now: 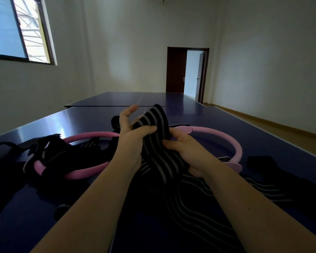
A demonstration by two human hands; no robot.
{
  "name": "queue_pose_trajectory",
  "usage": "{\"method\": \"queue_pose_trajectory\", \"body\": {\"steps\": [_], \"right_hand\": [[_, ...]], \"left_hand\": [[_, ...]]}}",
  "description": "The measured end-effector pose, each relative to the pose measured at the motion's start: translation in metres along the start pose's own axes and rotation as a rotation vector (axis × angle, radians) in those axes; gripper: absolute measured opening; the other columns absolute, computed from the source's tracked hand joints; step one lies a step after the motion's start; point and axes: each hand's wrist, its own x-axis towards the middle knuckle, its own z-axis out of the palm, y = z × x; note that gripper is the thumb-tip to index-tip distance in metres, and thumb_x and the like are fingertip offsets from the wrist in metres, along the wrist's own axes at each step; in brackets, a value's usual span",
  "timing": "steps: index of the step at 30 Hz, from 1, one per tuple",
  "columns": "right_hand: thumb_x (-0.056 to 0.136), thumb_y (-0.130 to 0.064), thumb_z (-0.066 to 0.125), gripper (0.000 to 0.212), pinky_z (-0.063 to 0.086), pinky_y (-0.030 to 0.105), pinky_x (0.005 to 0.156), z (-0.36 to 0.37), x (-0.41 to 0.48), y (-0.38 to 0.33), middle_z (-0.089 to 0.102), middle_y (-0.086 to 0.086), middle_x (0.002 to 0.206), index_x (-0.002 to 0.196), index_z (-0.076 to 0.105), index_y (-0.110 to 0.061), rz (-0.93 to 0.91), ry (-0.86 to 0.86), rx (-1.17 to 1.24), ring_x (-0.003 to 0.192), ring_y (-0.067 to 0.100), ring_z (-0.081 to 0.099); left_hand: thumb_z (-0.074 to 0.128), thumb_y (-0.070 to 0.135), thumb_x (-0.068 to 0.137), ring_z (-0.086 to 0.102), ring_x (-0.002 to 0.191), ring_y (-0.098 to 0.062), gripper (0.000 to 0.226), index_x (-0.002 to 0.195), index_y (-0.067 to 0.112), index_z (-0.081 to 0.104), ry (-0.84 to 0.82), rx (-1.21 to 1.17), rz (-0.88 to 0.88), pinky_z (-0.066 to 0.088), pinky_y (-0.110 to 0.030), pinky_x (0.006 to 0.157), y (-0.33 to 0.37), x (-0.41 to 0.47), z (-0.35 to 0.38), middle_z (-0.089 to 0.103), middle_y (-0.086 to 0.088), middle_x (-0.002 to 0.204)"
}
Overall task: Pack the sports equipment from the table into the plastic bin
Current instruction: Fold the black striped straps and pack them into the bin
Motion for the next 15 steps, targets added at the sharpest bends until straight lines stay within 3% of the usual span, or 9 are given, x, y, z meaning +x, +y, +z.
{"method": "queue_pose_trajectory", "body": {"steps": [4, 6, 8, 10, 12, 15], "right_hand": [[0.093, -0.003, 0.051, 0.024, 0.052, 0.047, 0.095, 0.004, 0.014, 0.013, 0.067, 0.023, 0.117, 0.113, 0.064, 0.001, -0.030, 0.160, 0.159, 0.105, 0.037, 0.066], [0.082, -0.006, 0.051, 0.028, 0.046, 0.056, 0.097, 0.004, 0.018, 0.017, 0.060, 0.032, 0.121, 0.107, 0.061, 0.000, -0.013, 0.219, 0.247, 0.105, 0.042, 0.060], [0.083, -0.010, 0.049, 0.022, 0.047, 0.056, 0.094, 0.004, 0.020, 0.019, 0.063, 0.028, 0.118, 0.100, 0.062, -0.005, -0.002, 0.259, 0.272, 0.106, 0.043, 0.061], [0.092, -0.011, 0.042, 0.024, 0.052, 0.047, 0.088, 0.005, 0.017, 0.018, 0.068, 0.021, 0.107, 0.094, 0.065, -0.006, -0.036, 0.265, 0.255, 0.101, 0.036, 0.064], [0.097, -0.013, 0.035, 0.035, 0.056, 0.042, 0.084, 0.006, 0.017, 0.015, 0.070, 0.020, 0.106, 0.104, 0.067, 0.000, -0.079, 0.256, 0.193, 0.099, 0.030, 0.067], [0.100, -0.018, 0.036, 0.037, 0.058, 0.037, 0.079, 0.009, 0.018, 0.010, 0.072, 0.014, 0.111, 0.116, 0.066, -0.006, -0.065, 0.270, 0.067, 0.103, 0.027, 0.069]], "left_hand": [[0.062, 0.035, 0.093, 0.066, 0.106, -0.009, 0.041, 0.133, 0.030, 0.054, -0.019, 0.057, 0.019, 0.054, -0.030, 0.083, -0.007, -0.001, -0.015, 0.070, 0.007, 0.115], [0.050, 0.040, 0.101, 0.063, 0.105, 0.004, 0.037, 0.136, 0.029, 0.055, 0.016, 0.135, -0.015, 0.048, -0.024, 0.082, -0.012, 0.000, -0.020, 0.066, 0.022, 0.113], [0.051, 0.040, 0.100, 0.065, 0.100, -0.004, 0.035, 0.130, 0.024, 0.059, 0.041, 0.115, -0.172, 0.050, -0.025, 0.073, -0.017, -0.003, -0.020, 0.068, 0.018, 0.105], [0.062, 0.044, 0.092, 0.071, 0.099, -0.023, 0.042, 0.125, 0.017, 0.062, 0.029, 0.090, -0.385, 0.059, -0.038, 0.076, -0.025, -0.007, -0.019, 0.073, -0.003, 0.108], [0.067, 0.036, 0.089, 0.072, 0.099, -0.030, 0.047, 0.127, 0.011, 0.059, 0.006, 0.120, -0.453, 0.059, -0.046, 0.084, -0.033, -0.010, -0.019, 0.072, -0.013, 0.113], [0.063, 0.024, 0.090, 0.073, 0.095, -0.032, 0.037, 0.125, 0.012, 0.060, 0.011, 0.130, -0.475, 0.060, -0.046, 0.080, -0.038, -0.009, -0.022, 0.073, -0.014, 0.109]]}}
